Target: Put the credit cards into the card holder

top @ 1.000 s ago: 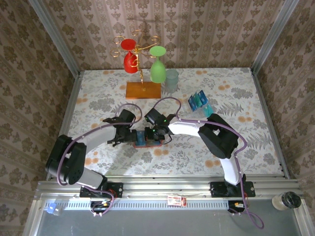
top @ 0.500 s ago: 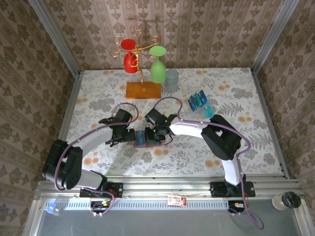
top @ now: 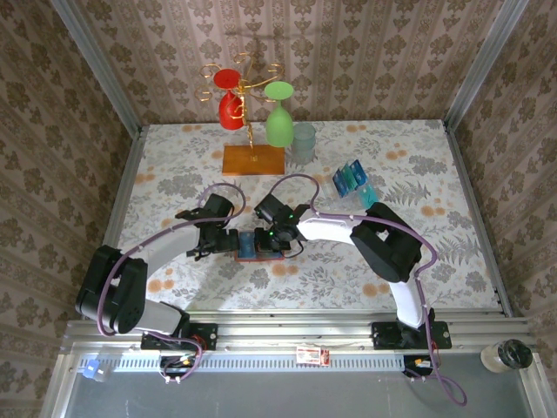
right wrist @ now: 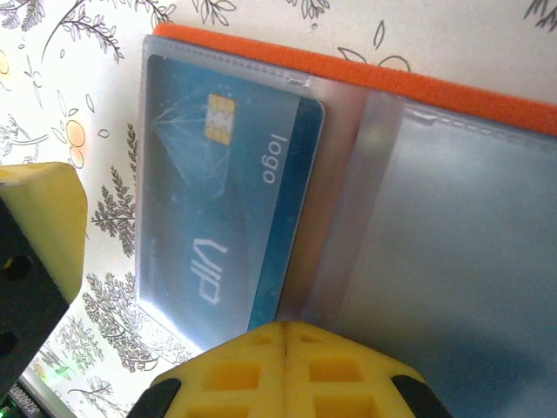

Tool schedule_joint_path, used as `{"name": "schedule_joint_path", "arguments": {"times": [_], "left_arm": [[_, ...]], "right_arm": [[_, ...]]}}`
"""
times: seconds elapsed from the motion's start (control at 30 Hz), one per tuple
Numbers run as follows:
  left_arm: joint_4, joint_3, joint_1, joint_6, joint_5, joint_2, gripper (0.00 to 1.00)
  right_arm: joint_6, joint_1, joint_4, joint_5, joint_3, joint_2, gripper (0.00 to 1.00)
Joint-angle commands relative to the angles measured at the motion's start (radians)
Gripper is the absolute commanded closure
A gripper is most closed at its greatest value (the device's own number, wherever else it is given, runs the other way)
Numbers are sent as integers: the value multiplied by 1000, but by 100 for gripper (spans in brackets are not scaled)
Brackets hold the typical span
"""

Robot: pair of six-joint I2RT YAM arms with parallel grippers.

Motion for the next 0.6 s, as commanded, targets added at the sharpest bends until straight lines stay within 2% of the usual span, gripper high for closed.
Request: {"name": "schedule_joint_path", "arguments": {"times": [0.0,0.2,0.4,0.57], "left_arm": [[-5,-12,-1,5,9,5,0],[6,-24,-4,0,12,-11,0],[7,-22,-9,-1,17,-25,0],[3,-19,-13,-1,19,-55,0]], "right_arm": [[18,9,-2,-19,24,12,98],[12,8,-16,-9,7,-42,93],[-9,1,-47,32,-24,-121,78],[-46,-23,-94,81,-54,-192,72]]}}
